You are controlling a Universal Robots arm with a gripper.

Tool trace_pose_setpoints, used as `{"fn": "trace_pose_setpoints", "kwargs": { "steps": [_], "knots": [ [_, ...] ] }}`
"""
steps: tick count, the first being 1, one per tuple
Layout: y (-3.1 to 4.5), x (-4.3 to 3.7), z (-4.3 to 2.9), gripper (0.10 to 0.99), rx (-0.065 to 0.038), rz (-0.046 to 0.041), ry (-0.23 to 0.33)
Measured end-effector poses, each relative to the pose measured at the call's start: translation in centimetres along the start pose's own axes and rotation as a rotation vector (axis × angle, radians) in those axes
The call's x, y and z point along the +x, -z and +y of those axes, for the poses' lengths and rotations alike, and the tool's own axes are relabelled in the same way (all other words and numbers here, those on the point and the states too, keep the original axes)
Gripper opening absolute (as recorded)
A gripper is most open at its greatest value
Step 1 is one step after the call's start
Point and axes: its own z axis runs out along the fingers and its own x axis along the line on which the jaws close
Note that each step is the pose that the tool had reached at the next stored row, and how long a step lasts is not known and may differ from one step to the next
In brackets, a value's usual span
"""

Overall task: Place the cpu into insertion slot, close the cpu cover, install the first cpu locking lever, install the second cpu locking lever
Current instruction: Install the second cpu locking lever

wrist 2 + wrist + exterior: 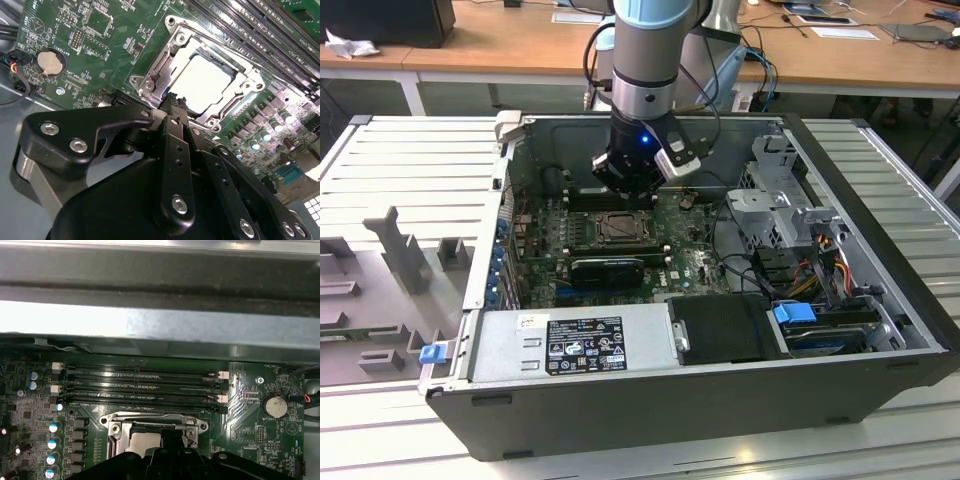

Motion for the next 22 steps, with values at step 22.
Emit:
{"fn": "trace_pose_setpoints", "kwargs": {
  "steps": [22],
  "knots": [
    [0.69, 0.05, -1.11, 0.106, 0.000, -0.0001, 0.000]
  ]
}}
